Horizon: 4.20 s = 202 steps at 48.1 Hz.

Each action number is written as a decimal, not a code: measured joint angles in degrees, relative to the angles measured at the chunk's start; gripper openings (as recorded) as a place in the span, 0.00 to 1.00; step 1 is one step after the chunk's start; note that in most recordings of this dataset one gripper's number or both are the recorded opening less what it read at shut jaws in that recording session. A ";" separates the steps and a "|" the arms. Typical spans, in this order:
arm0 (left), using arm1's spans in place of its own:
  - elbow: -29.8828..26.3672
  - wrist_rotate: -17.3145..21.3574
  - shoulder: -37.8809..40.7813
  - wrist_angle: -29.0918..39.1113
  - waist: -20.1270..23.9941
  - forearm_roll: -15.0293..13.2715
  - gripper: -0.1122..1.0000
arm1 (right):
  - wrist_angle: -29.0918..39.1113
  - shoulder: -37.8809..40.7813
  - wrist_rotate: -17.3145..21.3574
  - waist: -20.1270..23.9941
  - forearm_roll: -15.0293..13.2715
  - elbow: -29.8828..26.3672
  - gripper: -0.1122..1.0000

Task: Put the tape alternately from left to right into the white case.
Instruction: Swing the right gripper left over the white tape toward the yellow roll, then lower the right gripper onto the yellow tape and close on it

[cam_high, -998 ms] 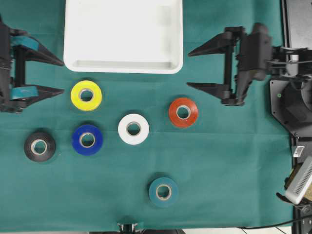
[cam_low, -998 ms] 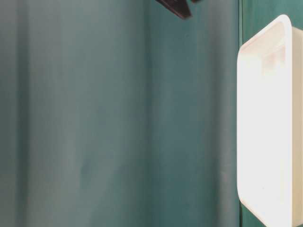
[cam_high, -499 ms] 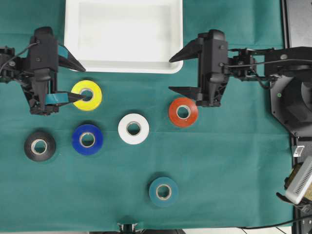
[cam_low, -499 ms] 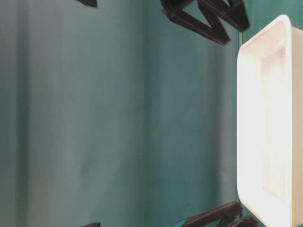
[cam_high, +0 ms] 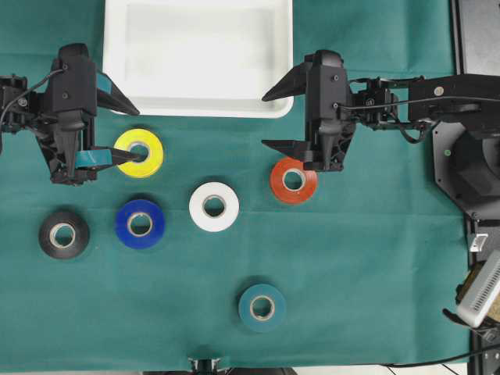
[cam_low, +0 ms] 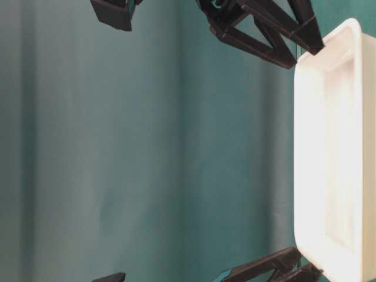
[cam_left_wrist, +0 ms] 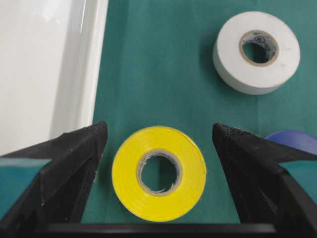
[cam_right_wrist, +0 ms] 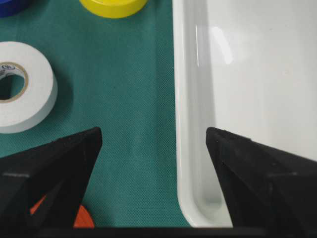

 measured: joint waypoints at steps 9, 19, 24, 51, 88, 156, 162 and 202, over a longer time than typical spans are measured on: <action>0.00 0.00 0.00 0.00 0.00 0.09 0.94 | -0.09 0.00 0.00 0.00 0.00 0.00 0.81; 0.00 0.00 0.00 0.09 0.00 0.00 0.94 | -0.09 0.00 0.00 0.09 0.00 0.00 0.81; 0.00 0.00 0.00 0.00 0.00 0.09 0.94 | -0.09 0.00 0.00 0.00 0.00 0.00 0.81; 0.35 0.00 -0.53 0.00 0.00 0.09 0.94 | 0.00 2.37 0.26 0.26 -0.09 -2.46 0.81; 0.35 0.00 -0.53 0.09 0.09 0.00 0.94 | 6.94 19.42 0.26 5.36 -3.08 -20.04 0.81; 14.41 -1.41 -23.03 6.06 0.09 0.00 0.94 | 13.36 33.22 0.26 5.36 -4.48 -37.71 0.80; 14.94 -1.41 -23.20 6.06 0.09 0.00 0.94 | 14.06 34.37 0.26 5.45 -4.48 -39.29 0.80; 15.21 -1.49 -22.85 5.98 0.00 0.00 0.94 | 16.35 40.25 0.09 6.68 -4.48 -43.95 0.75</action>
